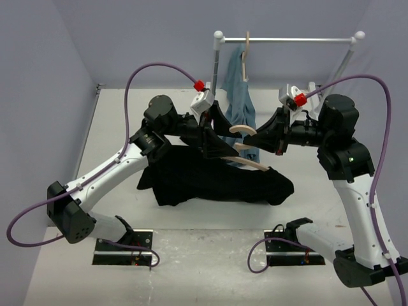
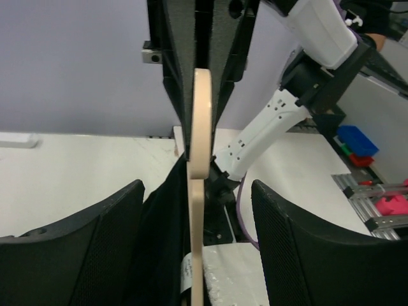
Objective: Place the t-shirt on the hanger
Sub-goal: Place the hanger at the clothesline.
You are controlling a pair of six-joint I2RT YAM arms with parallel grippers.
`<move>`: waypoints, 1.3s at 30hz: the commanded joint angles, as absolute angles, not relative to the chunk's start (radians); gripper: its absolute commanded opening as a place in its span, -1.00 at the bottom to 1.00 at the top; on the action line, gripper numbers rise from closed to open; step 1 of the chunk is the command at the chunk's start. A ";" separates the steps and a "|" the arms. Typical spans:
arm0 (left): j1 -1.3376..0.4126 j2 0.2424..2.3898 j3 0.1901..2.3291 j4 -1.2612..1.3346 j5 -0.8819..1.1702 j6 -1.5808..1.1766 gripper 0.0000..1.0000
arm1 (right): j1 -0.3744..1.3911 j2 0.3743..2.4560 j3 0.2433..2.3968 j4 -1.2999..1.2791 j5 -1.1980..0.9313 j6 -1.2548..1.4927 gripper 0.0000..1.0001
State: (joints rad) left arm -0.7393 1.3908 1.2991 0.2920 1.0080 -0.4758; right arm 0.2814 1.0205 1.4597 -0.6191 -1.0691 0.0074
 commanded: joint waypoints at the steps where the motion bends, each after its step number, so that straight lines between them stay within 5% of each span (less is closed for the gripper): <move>1: -0.749 1.412 1.322 0.414 1.080 -0.560 0.27 | 0.285 1.019 1.486 -0.560 -1.085 0.029 -1.00; 3: -0.750 1.422 1.328 0.371 1.060 -0.545 -0.68 | 0.285 1.017 1.490 -0.552 -1.089 0.038 -1.00; 5: -0.750 1.435 1.337 0.334 1.053 -0.524 -0.97 | 0.285 1.012 1.489 -0.538 -1.092 0.050 -1.00; 14: -0.750 1.422 1.352 0.291 1.040 -0.470 -1.00 | 0.285 0.993 1.455 -0.519 -1.083 0.060 -0.97; 16: -0.750 1.394 1.363 0.280 1.054 -0.454 -1.00 | 0.279 0.974 1.429 -0.522 -1.066 0.051 -0.47; 17: -0.749 1.389 1.378 0.257 1.058 -0.437 -1.00 | 0.269 0.960 1.415 -0.529 -1.062 0.031 0.00; 24: -0.739 1.328 1.498 0.025 1.019 -0.325 -1.00 | 0.208 0.845 1.299 -0.727 -1.109 -0.269 0.23; 33: -0.738 1.289 1.528 0.028 0.983 -0.379 -1.00 | 0.327 1.068 1.445 -1.004 -1.089 -0.432 -0.13; 36: -0.738 1.297 1.544 0.039 0.988 -0.399 -1.00 | 0.350 1.094 1.461 -1.019 -1.080 -0.433 -0.96; 39: -0.728 1.296 1.558 0.020 0.952 -0.392 -1.00 | 0.350 1.045 1.447 -0.964 -1.078 -0.406 -1.00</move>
